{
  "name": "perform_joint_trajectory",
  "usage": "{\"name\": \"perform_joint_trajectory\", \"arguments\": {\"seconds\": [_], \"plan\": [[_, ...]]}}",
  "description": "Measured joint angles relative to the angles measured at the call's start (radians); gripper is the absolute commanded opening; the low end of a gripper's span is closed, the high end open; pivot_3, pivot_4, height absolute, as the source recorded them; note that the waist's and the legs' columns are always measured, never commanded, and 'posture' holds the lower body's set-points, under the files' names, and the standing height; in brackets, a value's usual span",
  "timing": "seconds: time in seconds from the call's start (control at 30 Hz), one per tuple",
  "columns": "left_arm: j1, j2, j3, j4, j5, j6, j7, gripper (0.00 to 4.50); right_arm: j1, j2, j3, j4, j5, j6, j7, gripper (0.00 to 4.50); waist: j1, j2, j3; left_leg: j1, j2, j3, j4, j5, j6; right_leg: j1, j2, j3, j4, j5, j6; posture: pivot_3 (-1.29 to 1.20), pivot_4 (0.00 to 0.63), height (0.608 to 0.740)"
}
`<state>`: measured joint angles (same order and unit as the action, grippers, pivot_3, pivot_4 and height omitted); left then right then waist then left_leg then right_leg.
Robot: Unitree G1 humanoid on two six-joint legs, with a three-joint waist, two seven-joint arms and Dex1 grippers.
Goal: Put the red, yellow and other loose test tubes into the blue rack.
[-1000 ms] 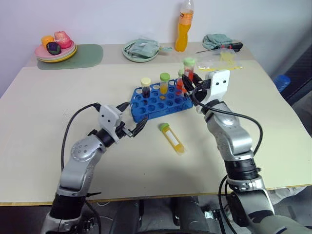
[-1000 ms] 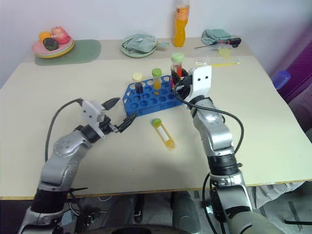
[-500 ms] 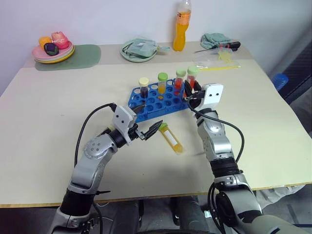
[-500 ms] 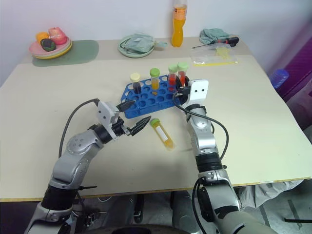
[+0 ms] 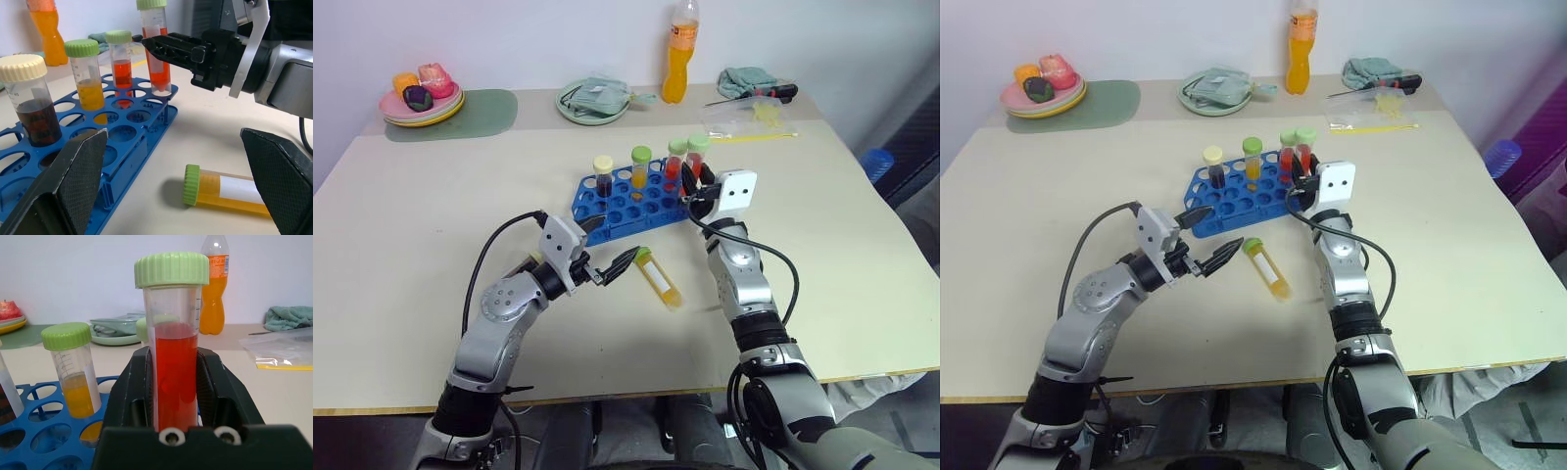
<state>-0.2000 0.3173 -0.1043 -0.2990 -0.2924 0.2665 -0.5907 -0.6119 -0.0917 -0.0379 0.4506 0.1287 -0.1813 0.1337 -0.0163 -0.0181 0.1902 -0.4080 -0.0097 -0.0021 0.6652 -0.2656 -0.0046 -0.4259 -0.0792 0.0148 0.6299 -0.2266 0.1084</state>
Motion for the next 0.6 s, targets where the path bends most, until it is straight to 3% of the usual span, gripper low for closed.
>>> {"name": "perform_joint_trajectory", "arguments": {"seconds": [0.43,0.6], "plan": [[0.008,-0.003,0.0,0.004,0.001,-0.019,-0.015,4.5,0.0,0.007,-0.002,0.054,-0.007,-0.023,-0.001,0.71,0.0,0.0,0.0,0.0,0.0,0.0,0.0,0.0,0.0,0.0,0.0,0.0,0.0,0.0,0.0,0.0,0.15,0.74],[0.012,-0.003,0.0,0.004,0.001,-0.02,-0.016,4.5,0.0,0.011,-0.01,0.061,-0.003,-0.031,0.008,3.19,-0.001,0.0,0.0,0.0,0.0,0.0,0.0,0.0,0.0,0.0,0.0,0.0,0.0,0.0,0.0,0.0,0.15,0.74]]}}
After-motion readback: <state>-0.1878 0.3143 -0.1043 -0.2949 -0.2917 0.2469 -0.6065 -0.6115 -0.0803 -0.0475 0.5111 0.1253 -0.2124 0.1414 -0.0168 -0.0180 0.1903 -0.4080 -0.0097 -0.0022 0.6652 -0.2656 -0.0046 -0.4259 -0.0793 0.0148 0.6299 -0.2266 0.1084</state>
